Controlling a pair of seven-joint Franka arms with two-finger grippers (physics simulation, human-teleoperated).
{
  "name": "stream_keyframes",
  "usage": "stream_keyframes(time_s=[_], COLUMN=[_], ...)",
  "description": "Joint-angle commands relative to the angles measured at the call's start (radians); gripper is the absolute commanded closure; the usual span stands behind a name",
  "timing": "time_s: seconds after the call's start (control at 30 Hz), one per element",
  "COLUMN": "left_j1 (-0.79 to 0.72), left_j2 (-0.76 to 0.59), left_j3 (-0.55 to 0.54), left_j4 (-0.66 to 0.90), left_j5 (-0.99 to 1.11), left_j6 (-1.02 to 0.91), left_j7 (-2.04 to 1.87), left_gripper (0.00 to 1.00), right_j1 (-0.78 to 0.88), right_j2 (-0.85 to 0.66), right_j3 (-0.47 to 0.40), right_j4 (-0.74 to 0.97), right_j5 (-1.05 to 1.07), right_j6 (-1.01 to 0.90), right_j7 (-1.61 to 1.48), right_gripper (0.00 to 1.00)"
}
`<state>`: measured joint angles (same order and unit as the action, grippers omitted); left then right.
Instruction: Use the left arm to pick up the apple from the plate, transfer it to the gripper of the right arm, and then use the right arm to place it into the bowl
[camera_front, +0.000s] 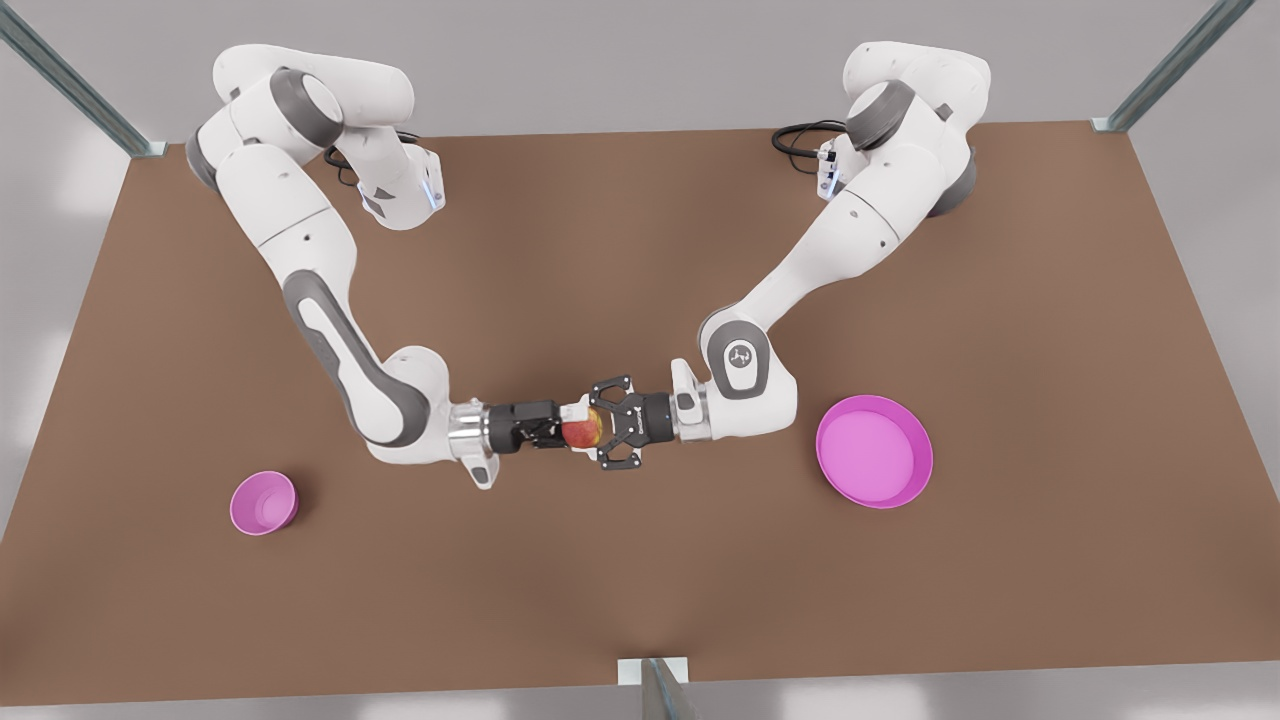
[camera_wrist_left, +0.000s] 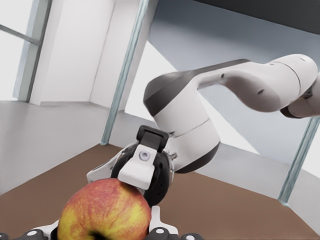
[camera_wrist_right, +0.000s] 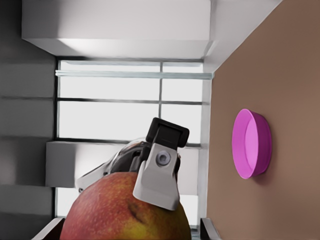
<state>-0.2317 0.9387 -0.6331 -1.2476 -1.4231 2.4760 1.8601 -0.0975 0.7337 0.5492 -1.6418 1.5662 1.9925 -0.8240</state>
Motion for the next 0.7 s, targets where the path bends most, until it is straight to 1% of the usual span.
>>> stream_keyframes(time_s=[0.0, 0.03, 0.13, 0.2, 0.23, 0.27, 0.3, 0.67], left_j1=[0.000, 0.000, 0.000, 0.000, 0.000, 0.000, 0.000, 0.000], left_j2=[-0.001, -0.001, -0.001, 0.002, 0.005, 0.005, 0.005, 0.005], left_j3=[0.000, 0.001, 0.001, 0.001, 0.001, 0.000, 0.000, -0.002], left_j4=[0.000, 0.000, 0.000, 0.000, 0.000, 0.000, 0.000, 0.000], left_j5=[0.004, 0.004, 0.004, 0.004, 0.004, 0.004, 0.004, 0.003], left_j6=[-0.012, -0.012, -0.012, -0.012, -0.012, -0.012, -0.012, -0.012], left_j7=[0.119, 0.120, 0.122, 0.125, 0.125, 0.125, 0.123, 0.122], left_gripper=[0.42, 0.42, 0.42, 0.42, 0.42, 0.30, 0.00, 0.00], right_j1=[0.004, 0.004, 0.005, 0.005, 0.005, 0.005, 0.005, -0.008], right_j2=[0.000, 0.000, -0.002, -0.004, -0.004, -0.004, -0.004, -0.002], right_j3=[0.003, 0.003, 0.011, 0.011, 0.012, 0.012, 0.012, 0.009], right_j4=[0.000, 0.000, 0.000, 0.000, 0.000, 0.000, 0.000, -0.003], right_j5=[0.008, 0.008, 0.008, 0.006, 0.006, 0.006, 0.006, 0.002], right_j6=[0.032, 0.032, 0.051, 0.065, 0.065, 0.065, 0.065, 0.058], right_j7=[0.011, 0.011, 0.009, 0.009, 0.009, 0.009, 0.009, -0.001], right_gripper=[0.01, 0.01, 0.19, 0.24, 0.25, 0.27, 0.28, 0.28])
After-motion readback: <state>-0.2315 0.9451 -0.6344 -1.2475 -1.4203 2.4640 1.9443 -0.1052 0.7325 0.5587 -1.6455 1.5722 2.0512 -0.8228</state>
